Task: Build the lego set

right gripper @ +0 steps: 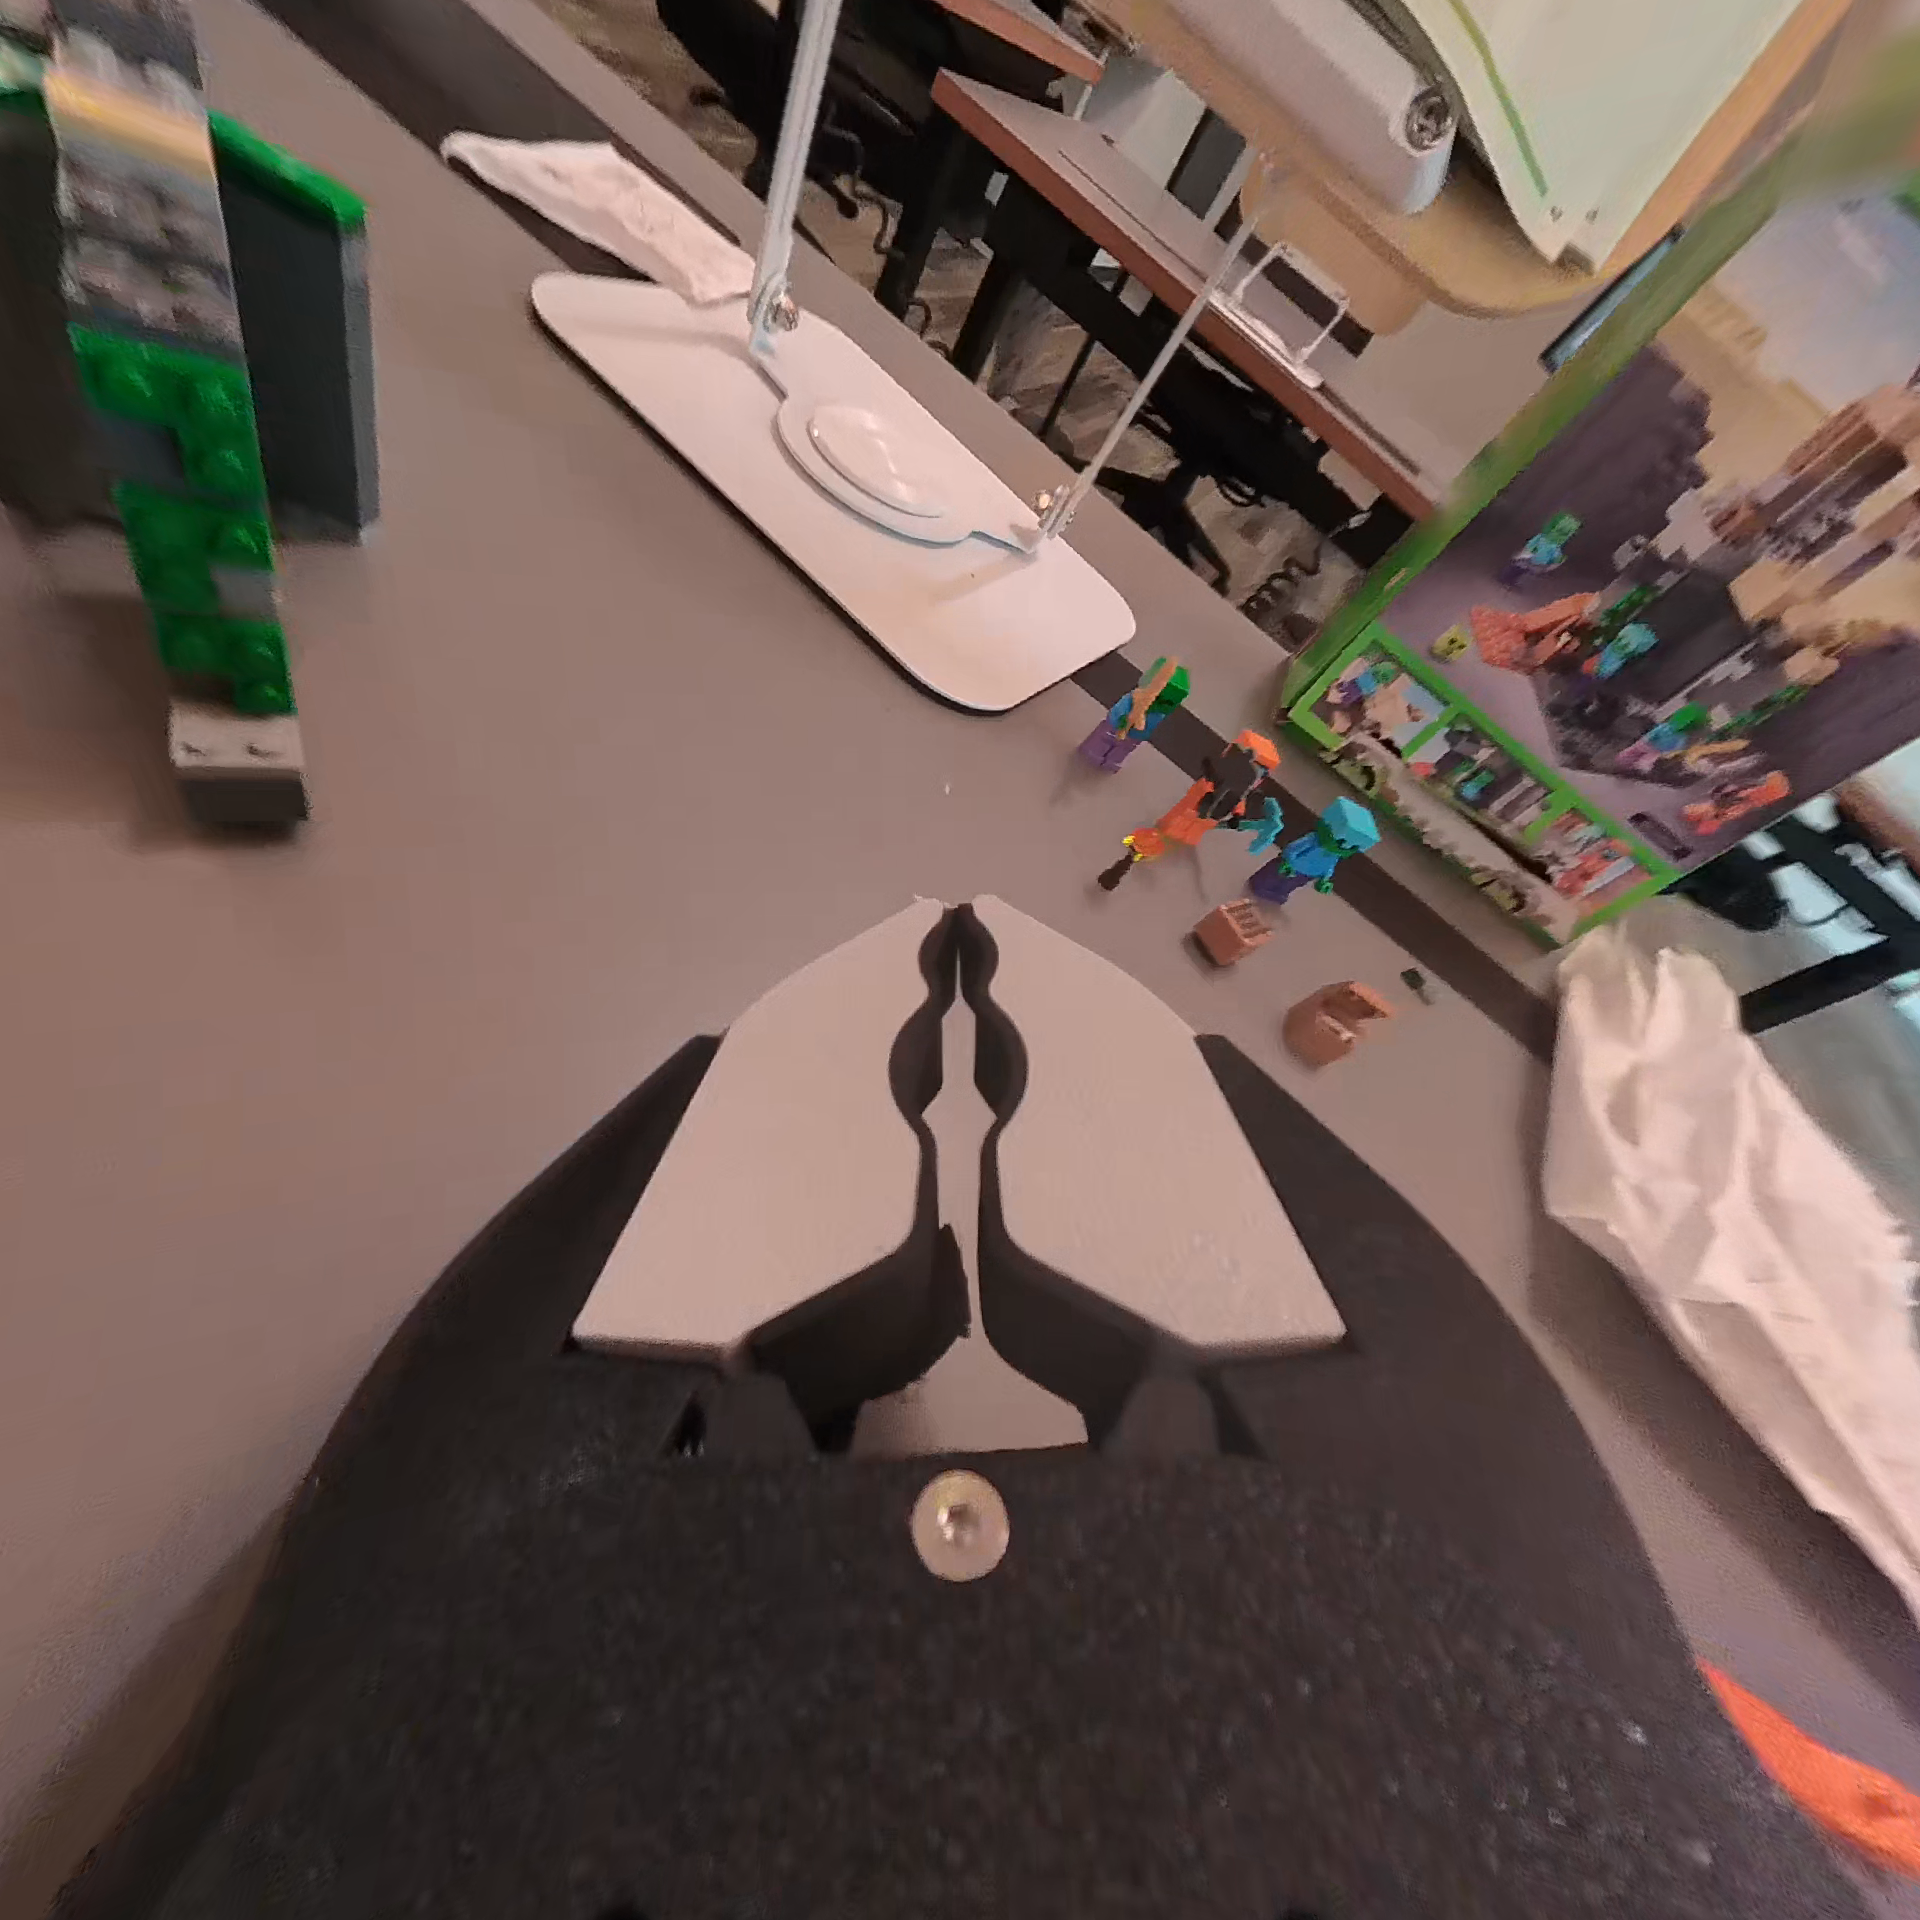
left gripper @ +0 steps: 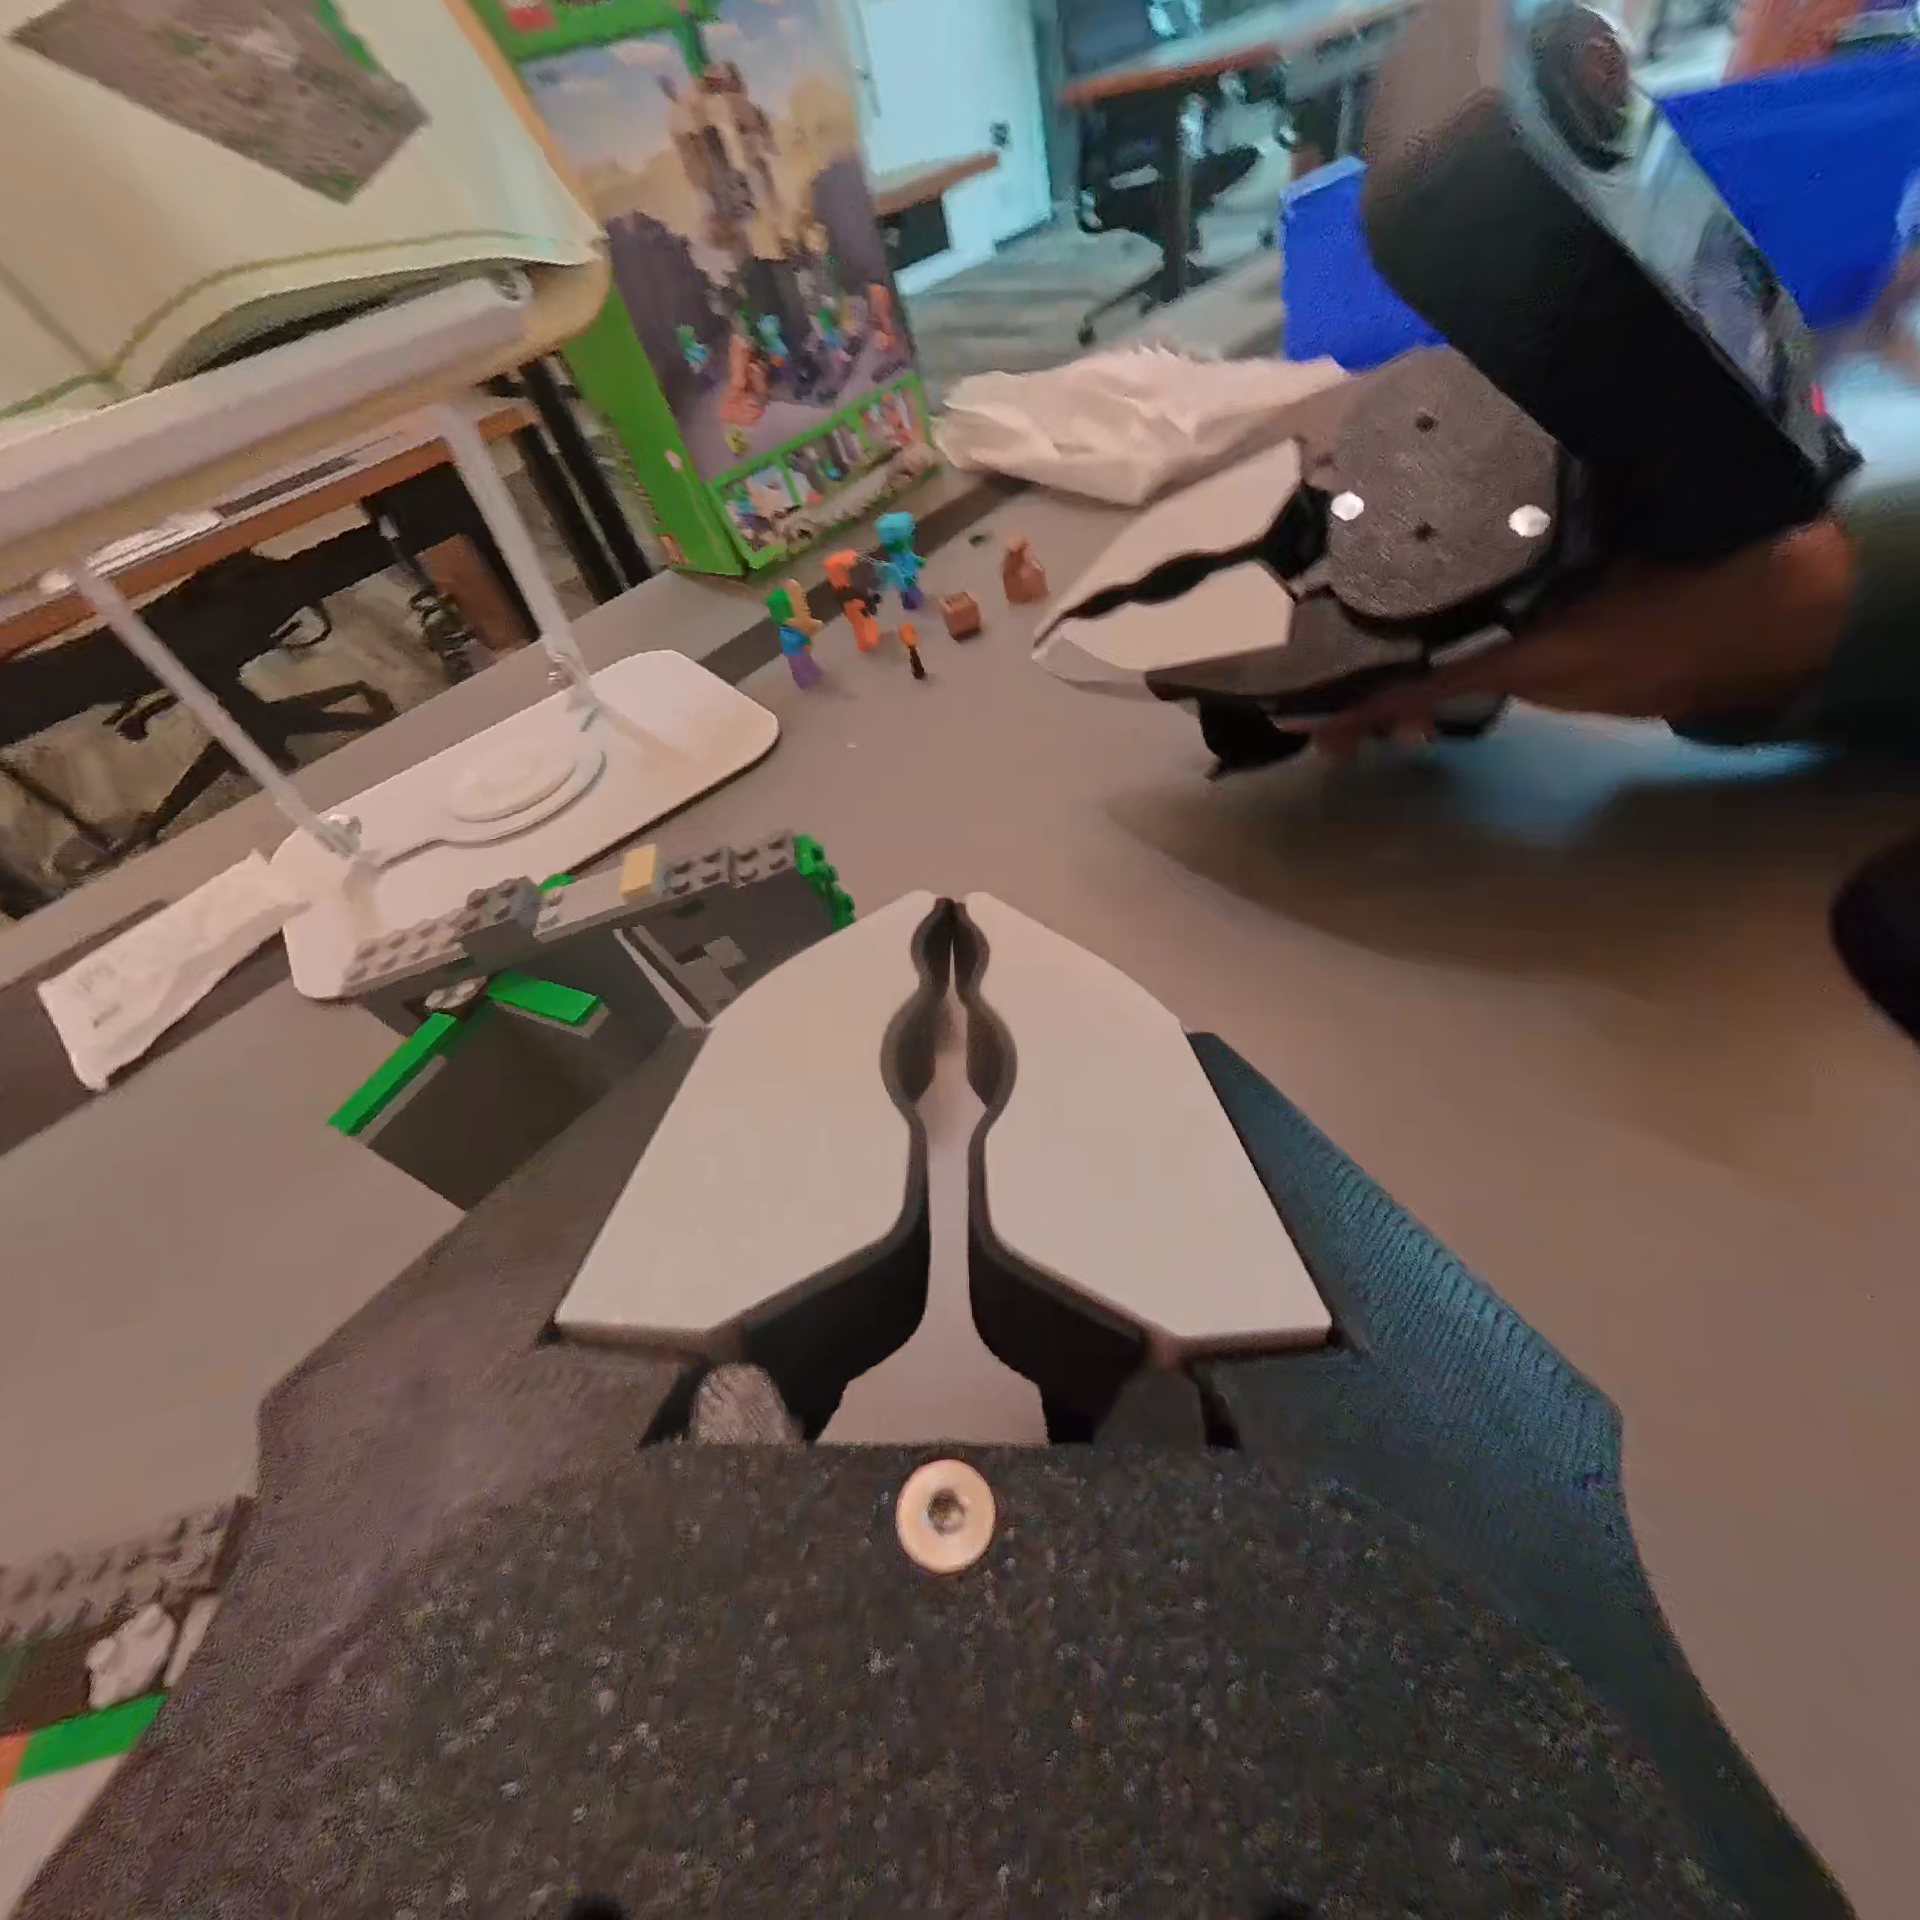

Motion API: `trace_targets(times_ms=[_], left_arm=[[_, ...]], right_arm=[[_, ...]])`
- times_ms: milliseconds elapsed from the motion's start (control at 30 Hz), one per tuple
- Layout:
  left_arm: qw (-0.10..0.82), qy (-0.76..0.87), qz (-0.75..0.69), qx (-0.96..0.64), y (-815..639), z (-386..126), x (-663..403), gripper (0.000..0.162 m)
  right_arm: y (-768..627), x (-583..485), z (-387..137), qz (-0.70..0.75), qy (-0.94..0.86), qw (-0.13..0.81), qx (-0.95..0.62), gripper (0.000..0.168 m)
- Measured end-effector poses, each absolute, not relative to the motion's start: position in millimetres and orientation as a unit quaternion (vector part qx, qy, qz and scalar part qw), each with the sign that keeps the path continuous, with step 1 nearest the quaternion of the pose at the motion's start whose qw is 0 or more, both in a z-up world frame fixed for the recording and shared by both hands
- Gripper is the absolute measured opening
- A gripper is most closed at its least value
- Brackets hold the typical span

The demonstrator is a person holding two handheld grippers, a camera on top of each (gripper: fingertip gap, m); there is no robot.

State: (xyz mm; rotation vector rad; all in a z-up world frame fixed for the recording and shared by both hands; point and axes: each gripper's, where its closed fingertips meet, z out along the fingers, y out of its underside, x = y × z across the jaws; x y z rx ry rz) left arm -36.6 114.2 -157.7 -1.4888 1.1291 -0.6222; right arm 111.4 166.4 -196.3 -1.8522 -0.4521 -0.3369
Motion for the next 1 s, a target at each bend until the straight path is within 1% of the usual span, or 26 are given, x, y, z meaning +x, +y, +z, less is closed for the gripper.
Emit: trace_targets(times_ms=[133, 367, 633, 700, 833, 1000], left_arm=[[0.57, 0.409, -0.265, -0.661, 130, -155, -36, 0.0], [0.578, 0.341, -0.263, -0.693, 148, -159, -56, 0.0], [0.612, 0.258, -0.245, -0.706, 179, -146, -97, 0.0], [0.62, 0.245, -0.235, -0.707, 186, -144, -111, 0.0], [0.636, 0.249, -0.226, -0.694, 185, -140, -125, 0.0], [0.64, 0.264, -0.225, -0.685, 182, -142, -120, 0.0]], right_arm=[[164, 102, -186, -0.1, -0.141, 0.572, -0.801, 0.0], [154, 80, -168, -0.042, -0.058, 0.598, -0.798, 0.0], [145, 75, -148, -0.032, -0.031, 0.651, -0.758, 0.0], [145, 75, -146, -0.027, -0.039, 0.659, -0.75, 0.006], [141, 78, -137, 0.0, -0.038, 0.683, -0.729, 0.008], [138, 76, -131, 0.028, -0.044, 0.695, -0.717, 0.02]])
